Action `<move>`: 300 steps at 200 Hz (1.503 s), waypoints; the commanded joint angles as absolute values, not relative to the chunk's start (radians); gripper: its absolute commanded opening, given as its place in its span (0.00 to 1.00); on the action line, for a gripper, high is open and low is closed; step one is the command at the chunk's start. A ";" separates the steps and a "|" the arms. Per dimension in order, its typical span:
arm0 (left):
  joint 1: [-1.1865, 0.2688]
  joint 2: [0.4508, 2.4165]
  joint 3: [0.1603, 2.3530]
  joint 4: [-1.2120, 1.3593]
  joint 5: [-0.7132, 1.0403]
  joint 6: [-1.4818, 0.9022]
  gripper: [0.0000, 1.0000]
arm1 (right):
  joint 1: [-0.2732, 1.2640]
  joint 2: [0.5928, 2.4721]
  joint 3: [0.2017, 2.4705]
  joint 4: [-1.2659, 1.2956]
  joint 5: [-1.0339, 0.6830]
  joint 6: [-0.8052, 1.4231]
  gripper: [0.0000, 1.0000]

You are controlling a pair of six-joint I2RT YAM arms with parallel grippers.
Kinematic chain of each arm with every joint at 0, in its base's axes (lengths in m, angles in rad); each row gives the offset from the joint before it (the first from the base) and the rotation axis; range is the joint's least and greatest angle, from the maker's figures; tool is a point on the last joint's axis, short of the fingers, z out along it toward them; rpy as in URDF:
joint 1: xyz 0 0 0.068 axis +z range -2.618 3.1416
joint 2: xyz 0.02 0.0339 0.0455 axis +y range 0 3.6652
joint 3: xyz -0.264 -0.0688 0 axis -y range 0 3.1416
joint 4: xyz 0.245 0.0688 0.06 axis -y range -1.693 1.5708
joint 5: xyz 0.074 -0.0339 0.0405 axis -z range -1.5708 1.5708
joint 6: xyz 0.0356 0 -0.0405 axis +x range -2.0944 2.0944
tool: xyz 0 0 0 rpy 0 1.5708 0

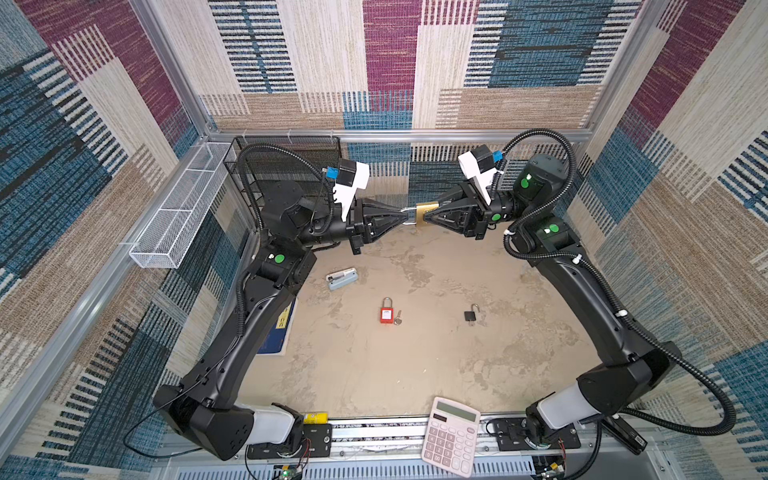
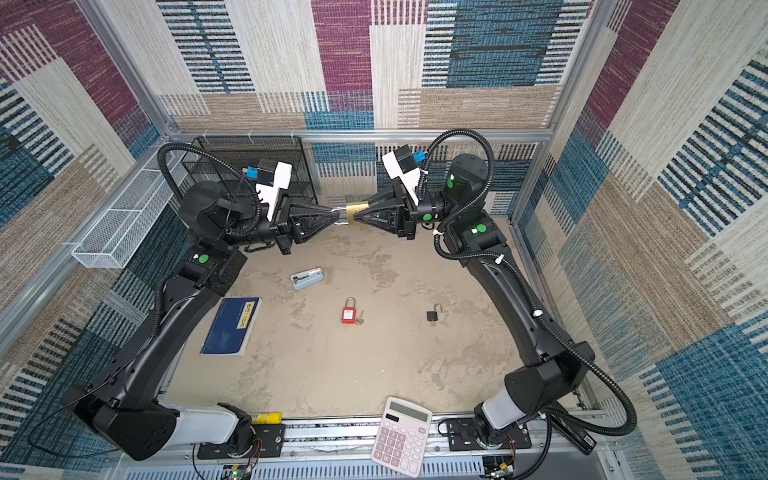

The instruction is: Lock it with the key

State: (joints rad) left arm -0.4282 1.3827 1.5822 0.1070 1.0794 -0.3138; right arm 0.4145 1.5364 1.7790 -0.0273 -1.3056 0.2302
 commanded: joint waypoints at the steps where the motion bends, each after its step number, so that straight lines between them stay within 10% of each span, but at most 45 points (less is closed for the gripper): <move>1: -0.449 1.399 1.584 0.047 1.129 -0.317 0.00 | 0.442 1.540 1.789 -0.080 -1.267 0.188 0.00; 124: -0.426 1.415 1.574 0.079 1.089 -0.358 0.00 | 0.439 1.555 1.816 -0.135 -1.240 0.146 0.00; 157: -0.400 1.407 1.541 0.211 1.098 -0.411 0.44 | 0.405 1.501 1.700 0.009 -1.212 0.224 0.00; 188: -0.399 1.399 1.525 0.278 1.099 -0.444 0.53 | 0.403 1.473 1.653 0.046 -1.185 0.244 0.00; 300: -0.422 1.426 1.537 0.256 1.099 -0.463 0.33 | 0.400 1.463 1.605 0.225 -1.212 0.364 0.00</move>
